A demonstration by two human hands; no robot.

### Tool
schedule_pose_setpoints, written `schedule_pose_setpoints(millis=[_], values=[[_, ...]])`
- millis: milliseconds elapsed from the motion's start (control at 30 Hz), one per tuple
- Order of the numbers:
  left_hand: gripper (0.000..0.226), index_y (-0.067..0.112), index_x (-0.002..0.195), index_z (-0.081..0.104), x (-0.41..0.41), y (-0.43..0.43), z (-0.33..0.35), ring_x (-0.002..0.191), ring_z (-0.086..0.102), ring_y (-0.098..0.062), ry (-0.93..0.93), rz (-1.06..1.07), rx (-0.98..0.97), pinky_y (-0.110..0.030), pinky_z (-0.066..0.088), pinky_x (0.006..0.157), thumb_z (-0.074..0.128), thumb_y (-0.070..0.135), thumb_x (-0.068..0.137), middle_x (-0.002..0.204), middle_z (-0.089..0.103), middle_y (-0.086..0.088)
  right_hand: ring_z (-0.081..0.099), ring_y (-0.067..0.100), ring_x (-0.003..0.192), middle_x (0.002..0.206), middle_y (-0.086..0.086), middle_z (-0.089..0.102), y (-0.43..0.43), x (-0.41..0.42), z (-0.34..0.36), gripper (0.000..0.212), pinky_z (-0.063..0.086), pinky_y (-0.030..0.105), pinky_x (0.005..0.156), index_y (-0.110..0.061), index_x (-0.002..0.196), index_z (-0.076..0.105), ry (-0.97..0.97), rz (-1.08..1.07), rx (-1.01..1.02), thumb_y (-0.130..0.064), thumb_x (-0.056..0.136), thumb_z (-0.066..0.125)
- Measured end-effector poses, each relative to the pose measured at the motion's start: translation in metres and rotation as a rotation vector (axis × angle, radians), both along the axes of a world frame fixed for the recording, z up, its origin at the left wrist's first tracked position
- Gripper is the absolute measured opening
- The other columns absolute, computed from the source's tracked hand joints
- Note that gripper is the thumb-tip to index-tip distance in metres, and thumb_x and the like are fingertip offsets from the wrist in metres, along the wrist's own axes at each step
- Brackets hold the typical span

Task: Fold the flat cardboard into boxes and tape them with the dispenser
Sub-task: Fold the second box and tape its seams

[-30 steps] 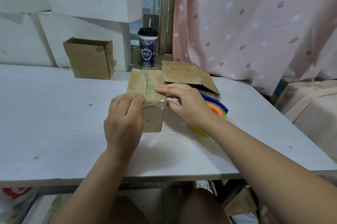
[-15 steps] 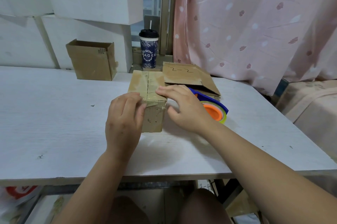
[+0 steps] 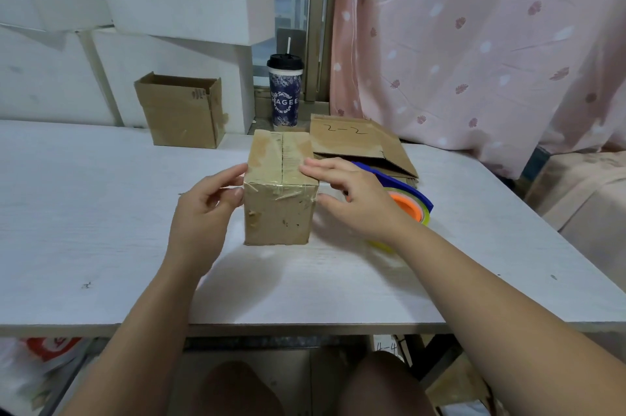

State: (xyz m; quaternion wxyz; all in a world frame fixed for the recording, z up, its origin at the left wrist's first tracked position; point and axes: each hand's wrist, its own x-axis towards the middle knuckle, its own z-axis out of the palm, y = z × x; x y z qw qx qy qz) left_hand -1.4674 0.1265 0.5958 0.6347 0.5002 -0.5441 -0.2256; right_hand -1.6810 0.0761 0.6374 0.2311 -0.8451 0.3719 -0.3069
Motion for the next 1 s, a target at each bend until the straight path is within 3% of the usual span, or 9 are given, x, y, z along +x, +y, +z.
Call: schedule_pose_setpoints(millis=[100,233,367,433,533,600,667,867,1000], values=[[0.059,0.054,0.096,0.068,0.007,-0.002,0.002,0.084,0.065,-0.005,0.006,-0.101,0.027,-0.010,0.048,0.077,0.051,-0.002,0.093,0.091,0.066,0.017,0.040,-0.005,0.126,0.139,-0.013,0.049,0.000,-0.001,0.000,0.046,0.035,0.021,0.107,-0.022,0.131,0.058,-0.029,-0.002,0.034,-0.002,0.090,0.056],[0.053,0.052,0.110,0.064,0.017,-0.005,-0.005,0.090,0.065,-0.014,-0.027,-0.196,0.059,-0.015,0.050,0.083,0.050,0.003,0.095,0.107,0.059,0.001,0.042,-0.003,0.126,0.138,-0.013,0.049,-0.001,0.000,-0.002,0.046,0.039,0.022,0.105,-0.021,0.131,0.058,-0.079,0.018,0.079,0.000,0.090,0.056],[0.052,0.053,0.114,0.061,0.022,-0.007,-0.010,0.076,0.060,-0.012,-0.041,-0.254,0.061,-0.019,0.051,0.076,0.050,0.006,0.095,0.102,0.054,0.008,0.044,0.002,0.128,0.135,-0.011,0.047,-0.001,0.002,-0.006,0.045,0.041,0.020,0.104,-0.015,0.132,0.057,-0.160,0.045,0.139,0.002,0.091,0.056],[0.049,0.058,0.115,0.055,0.018,-0.008,-0.012,0.072,0.056,-0.007,-0.155,-0.208,0.031,-0.016,0.048,0.072,0.049,0.013,0.096,0.103,0.050,0.011,0.045,0.002,0.127,0.135,-0.011,0.047,-0.002,0.002,-0.010,0.045,0.040,0.017,0.102,-0.014,0.132,0.056,-0.179,0.041,0.134,0.003,0.091,0.055],[0.041,0.046,0.124,0.048,0.008,-0.008,-0.011,0.100,0.047,0.008,-0.494,-0.018,-0.080,-0.005,0.038,0.082,0.036,0.024,0.092,0.117,0.044,0.013,0.043,0.001,0.128,0.137,-0.009,0.045,-0.003,-0.001,-0.015,0.046,0.036,0.010,0.101,-0.012,0.134,0.053,-0.204,0.052,0.129,0.004,0.091,0.055],[0.040,0.028,0.128,0.049,0.005,-0.009,-0.011,0.118,0.033,0.014,-0.585,0.047,-0.136,-0.002,0.029,0.092,0.034,0.021,0.092,0.129,0.040,0.011,0.041,0.001,0.129,0.138,-0.008,0.044,-0.004,-0.001,-0.018,0.047,0.034,0.007,0.100,-0.012,0.135,0.052,-0.212,0.061,0.125,0.005,0.092,0.053],[0.038,0.026,0.129,0.047,0.005,-0.009,-0.012,0.124,0.028,0.015,-0.608,0.059,-0.155,-0.002,0.026,0.094,0.033,0.021,0.094,0.135,0.037,0.012,0.040,0.002,0.130,0.139,-0.008,0.043,-0.005,-0.001,-0.021,0.048,0.034,0.008,0.100,-0.013,0.136,0.051,-0.220,0.074,0.133,0.006,0.092,0.052],[0.035,0.031,0.125,0.042,0.005,-0.005,-0.014,0.121,0.033,0.012,-0.581,0.024,-0.186,-0.005,0.032,0.087,0.031,0.033,0.092,0.141,0.035,0.008,0.033,0.007,0.138,0.141,-0.012,0.042,-0.009,0.001,-0.025,0.051,0.027,0.040,0.116,-0.027,0.134,0.045,-0.249,0.105,0.135,0.004,0.094,0.046],[0.034,0.025,0.119,0.048,0.002,-0.004,-0.013,0.106,0.041,0.010,-0.588,0.089,-0.208,-0.006,0.036,0.081,0.034,0.030,0.089,0.135,0.039,0.007,0.033,0.002,0.136,0.141,-0.011,0.042,-0.008,0.001,-0.026,0.046,0.027,0.039,0.116,-0.017,0.137,0.048,-0.245,0.109,0.115,-0.004,0.093,0.048]])
